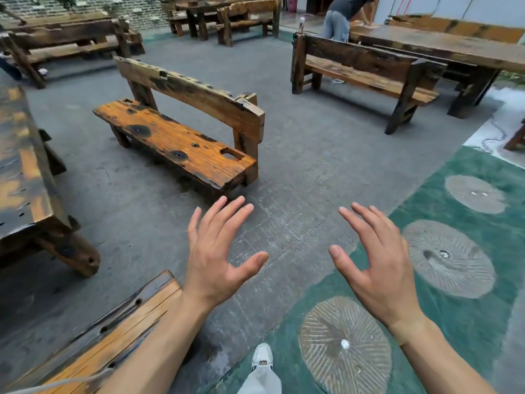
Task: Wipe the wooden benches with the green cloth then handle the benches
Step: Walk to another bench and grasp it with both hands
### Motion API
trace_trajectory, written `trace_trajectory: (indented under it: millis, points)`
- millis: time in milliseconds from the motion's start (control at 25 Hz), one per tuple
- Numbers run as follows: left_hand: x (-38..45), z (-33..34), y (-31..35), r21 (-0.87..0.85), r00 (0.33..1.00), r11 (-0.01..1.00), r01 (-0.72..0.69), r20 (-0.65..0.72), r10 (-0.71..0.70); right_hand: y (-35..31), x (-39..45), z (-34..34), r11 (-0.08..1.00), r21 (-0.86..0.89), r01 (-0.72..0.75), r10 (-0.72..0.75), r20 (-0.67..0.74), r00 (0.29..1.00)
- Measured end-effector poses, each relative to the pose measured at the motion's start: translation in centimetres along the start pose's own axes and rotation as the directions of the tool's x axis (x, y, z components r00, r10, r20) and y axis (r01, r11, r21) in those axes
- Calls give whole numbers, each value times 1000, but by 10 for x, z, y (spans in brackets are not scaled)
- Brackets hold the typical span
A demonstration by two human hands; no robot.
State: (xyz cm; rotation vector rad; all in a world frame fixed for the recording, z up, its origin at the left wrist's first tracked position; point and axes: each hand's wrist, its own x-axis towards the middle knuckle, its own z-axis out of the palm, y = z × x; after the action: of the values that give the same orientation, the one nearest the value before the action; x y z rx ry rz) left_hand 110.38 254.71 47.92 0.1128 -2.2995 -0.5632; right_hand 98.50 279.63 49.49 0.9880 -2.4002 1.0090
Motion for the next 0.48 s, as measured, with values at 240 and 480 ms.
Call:
trace_trajectory:
  millis: [240, 480]
  points:
    - [104, 69, -80, -55, 1000, 998, -14, 26, 16, 56, 110, 60, 998, -30, -47, 48, 21, 999]
    - [205, 137, -135, -69, 997, 997, -46, 64, 51, 115, 199, 99, 994, -25, -102, 102, -4, 995]
